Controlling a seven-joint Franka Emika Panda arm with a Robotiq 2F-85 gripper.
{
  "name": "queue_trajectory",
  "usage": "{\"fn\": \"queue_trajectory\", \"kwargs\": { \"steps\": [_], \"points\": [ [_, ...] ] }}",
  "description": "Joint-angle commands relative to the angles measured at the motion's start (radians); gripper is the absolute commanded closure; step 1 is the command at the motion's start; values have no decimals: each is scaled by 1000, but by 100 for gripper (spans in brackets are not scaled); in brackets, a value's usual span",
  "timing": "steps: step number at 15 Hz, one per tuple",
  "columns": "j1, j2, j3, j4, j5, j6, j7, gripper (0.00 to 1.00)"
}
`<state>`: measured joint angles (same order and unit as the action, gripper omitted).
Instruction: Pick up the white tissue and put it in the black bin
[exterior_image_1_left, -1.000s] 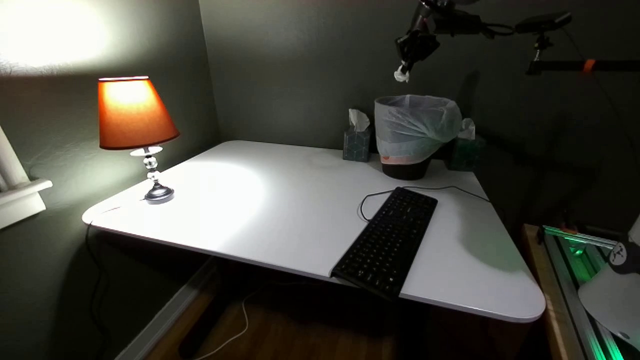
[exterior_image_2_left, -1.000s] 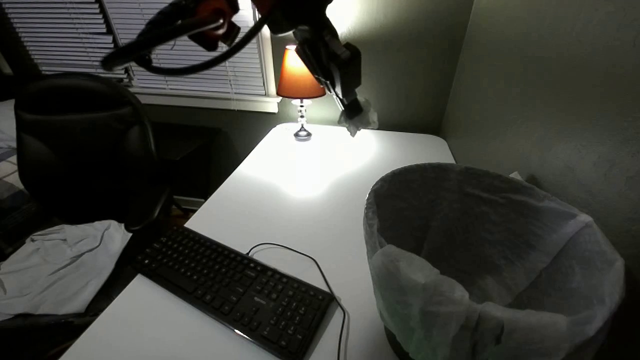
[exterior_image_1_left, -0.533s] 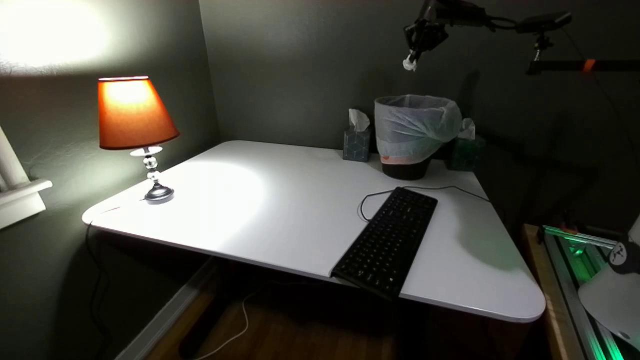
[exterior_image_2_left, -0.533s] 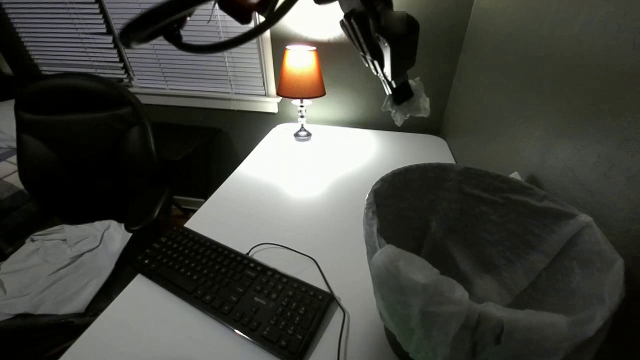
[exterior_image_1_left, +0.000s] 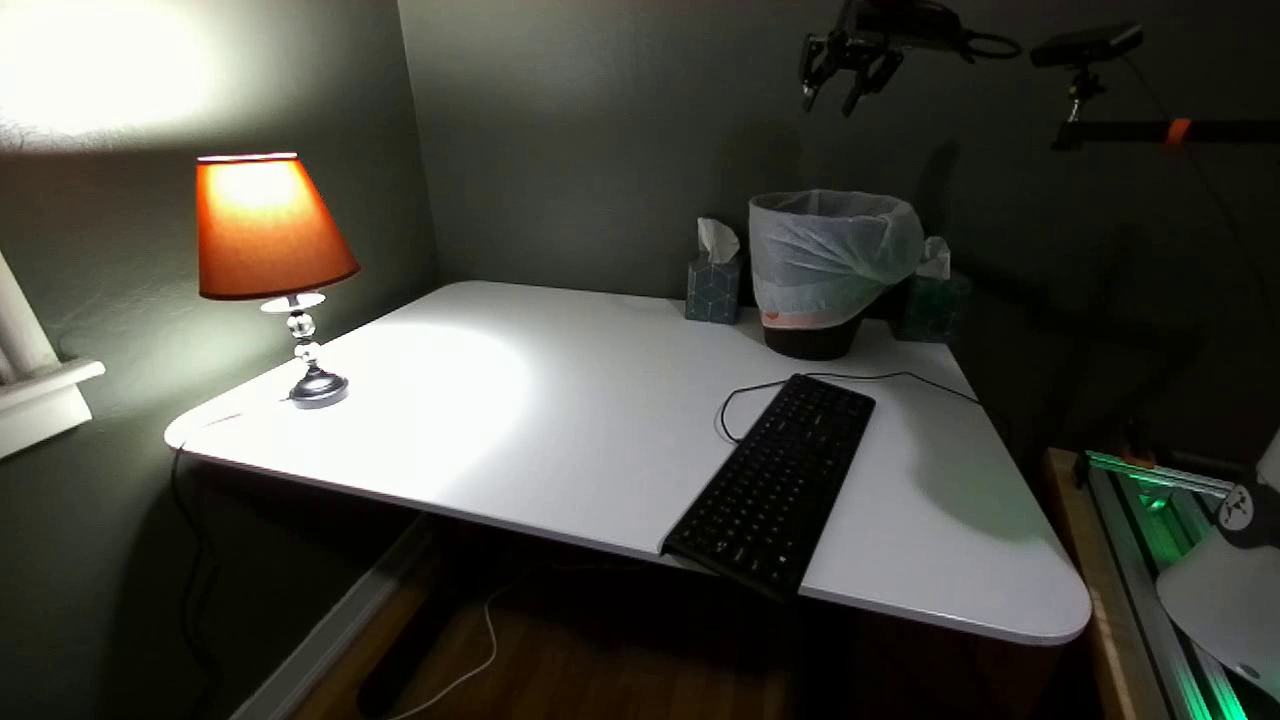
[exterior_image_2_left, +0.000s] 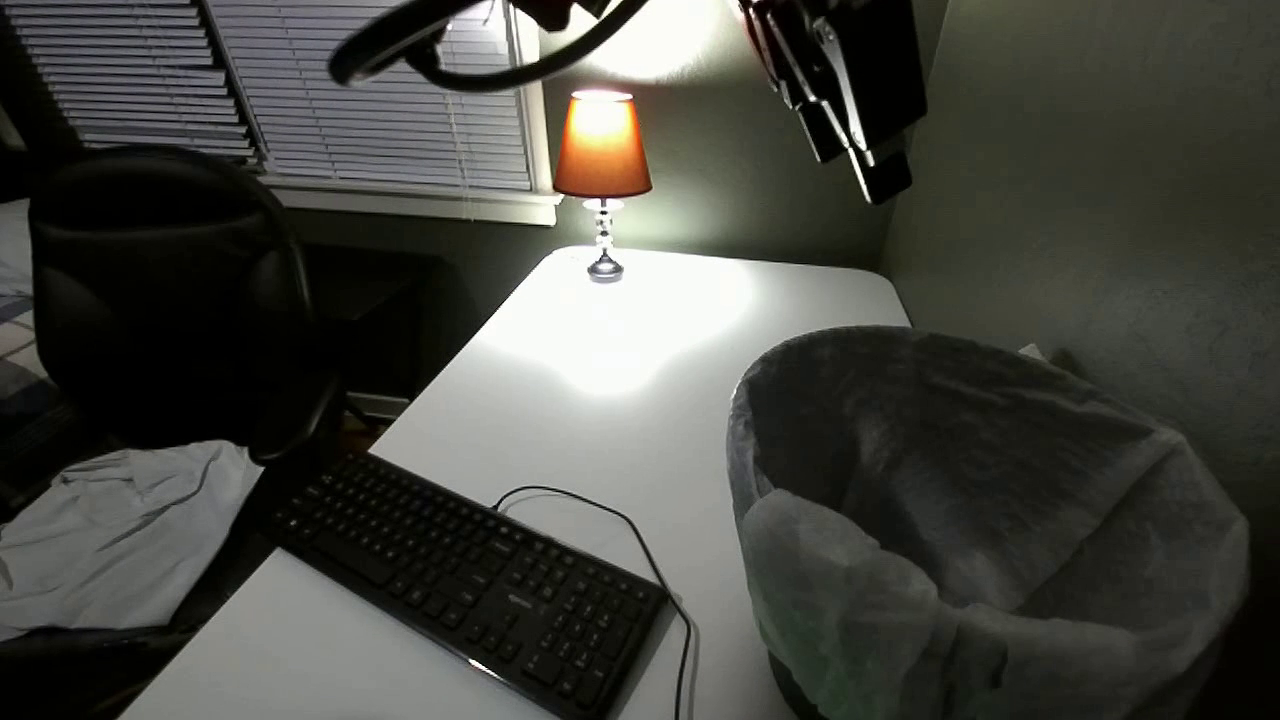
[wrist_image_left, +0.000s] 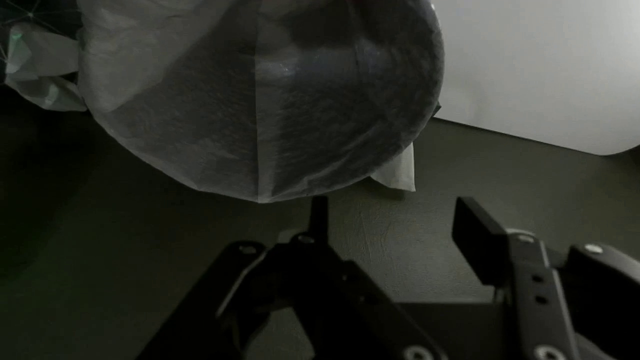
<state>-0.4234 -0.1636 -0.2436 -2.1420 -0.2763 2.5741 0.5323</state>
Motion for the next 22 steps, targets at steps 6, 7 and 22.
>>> {"fn": "queue_trajectory", "kwargs": {
  "steps": [6,7,22],
  "points": [
    [14,-19,-6,-21,17,-36,-25,0],
    [14,-28,-4,-29,10,-42,-27,0],
    [63,-180,0,-134,-7,-410,-405,0]
  ]
}}
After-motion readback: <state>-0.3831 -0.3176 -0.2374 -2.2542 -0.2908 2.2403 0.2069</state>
